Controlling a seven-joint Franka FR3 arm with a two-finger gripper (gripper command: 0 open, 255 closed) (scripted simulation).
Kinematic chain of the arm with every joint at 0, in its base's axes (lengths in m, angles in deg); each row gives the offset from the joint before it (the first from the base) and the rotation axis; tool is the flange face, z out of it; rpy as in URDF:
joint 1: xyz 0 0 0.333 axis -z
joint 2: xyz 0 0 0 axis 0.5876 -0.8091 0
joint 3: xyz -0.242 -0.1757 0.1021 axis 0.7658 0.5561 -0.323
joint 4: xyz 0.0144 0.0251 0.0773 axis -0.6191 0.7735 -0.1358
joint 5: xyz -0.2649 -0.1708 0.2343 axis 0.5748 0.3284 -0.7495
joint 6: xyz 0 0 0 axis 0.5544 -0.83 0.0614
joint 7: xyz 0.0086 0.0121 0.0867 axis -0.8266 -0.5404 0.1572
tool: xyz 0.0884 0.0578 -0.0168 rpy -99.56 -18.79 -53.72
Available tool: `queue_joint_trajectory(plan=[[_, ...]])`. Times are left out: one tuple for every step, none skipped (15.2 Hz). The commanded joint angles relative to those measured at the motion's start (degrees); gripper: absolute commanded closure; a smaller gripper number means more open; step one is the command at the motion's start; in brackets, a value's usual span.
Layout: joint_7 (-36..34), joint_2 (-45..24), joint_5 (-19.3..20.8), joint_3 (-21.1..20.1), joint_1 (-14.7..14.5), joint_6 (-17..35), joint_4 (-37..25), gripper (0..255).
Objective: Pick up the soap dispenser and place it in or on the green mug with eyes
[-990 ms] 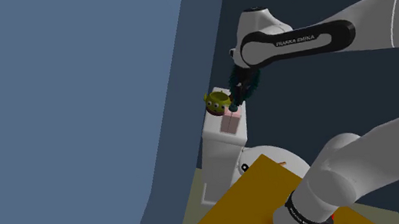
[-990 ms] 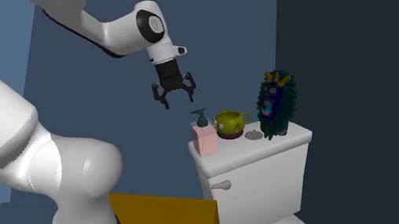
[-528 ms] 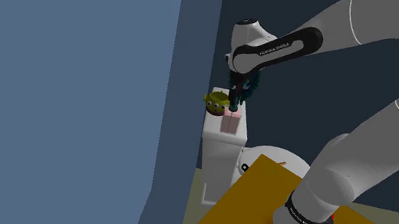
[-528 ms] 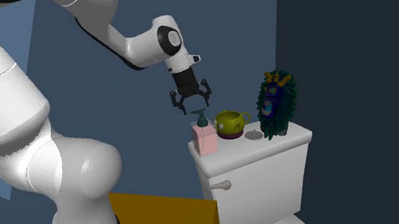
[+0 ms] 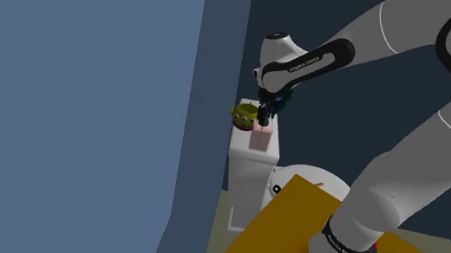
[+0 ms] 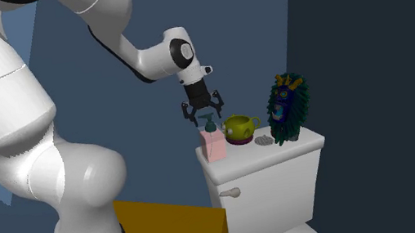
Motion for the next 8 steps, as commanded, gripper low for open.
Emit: queue_joint_trajectory(plan=[[0.0, -0.1, 0.1, 0.0, 0.0, 0.2, 0.1, 0], [0.0, -0.1, 0.1, 0.0, 0.0, 0.2, 0.1, 0], [0.0, -0.1, 0.1, 0.0, 0.0, 0.2, 0.1, 0], [0.0, -0.1, 0.1, 0.0, 0.0, 0.2, 0.1, 0], [0.0, -0.1, 0.0, 0.0, 0.0, 0.2, 0.1, 0], [0.0, -0.1, 0.0, 0.0, 0.0, 0.2, 0.1, 255], [0.0, -0.1, 0.0, 0.0, 0.0, 0.2, 0.1, 255], [-0.1, -0.1, 0.1, 0.0, 0.0, 0.2, 0.2, 255]])
